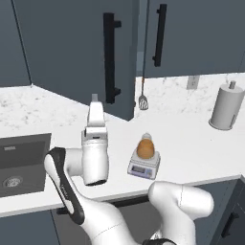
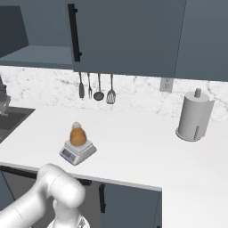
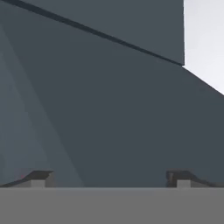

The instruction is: Pick the honey bottle and place it on the digital scale for weighing, and close the cabinet.

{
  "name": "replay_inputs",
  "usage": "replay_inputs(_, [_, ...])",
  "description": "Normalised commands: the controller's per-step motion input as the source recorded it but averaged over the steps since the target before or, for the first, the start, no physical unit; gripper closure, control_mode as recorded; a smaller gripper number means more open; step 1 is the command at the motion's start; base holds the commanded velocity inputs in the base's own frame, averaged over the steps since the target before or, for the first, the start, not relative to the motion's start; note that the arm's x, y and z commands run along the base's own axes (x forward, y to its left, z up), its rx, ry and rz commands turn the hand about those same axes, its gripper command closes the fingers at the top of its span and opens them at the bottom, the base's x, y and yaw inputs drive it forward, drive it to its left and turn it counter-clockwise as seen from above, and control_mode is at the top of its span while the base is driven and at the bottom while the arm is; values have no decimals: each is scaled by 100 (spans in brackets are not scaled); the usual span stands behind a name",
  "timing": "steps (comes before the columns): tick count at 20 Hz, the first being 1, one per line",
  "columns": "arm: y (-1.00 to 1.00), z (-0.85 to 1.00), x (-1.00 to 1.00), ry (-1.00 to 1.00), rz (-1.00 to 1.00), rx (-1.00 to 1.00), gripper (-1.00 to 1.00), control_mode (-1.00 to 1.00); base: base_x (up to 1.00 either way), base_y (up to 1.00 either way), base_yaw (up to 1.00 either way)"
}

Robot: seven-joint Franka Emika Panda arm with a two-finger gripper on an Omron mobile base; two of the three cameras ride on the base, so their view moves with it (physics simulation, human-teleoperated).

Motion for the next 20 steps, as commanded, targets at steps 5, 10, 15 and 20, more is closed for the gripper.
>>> replay_inputs(5, [-92,57,-19,0,0,39,-100,-100,0,0,0])
replay_inputs(10, [-77,59,-5,5,-5,32,-100,-100,0,0,0])
replay_inputs(15, [-52,42,9,30,-14,20,-100,-100,0,0,0])
replay_inputs(20, [-44,32,27,44,-12,13,-100,-100,0,0,0])
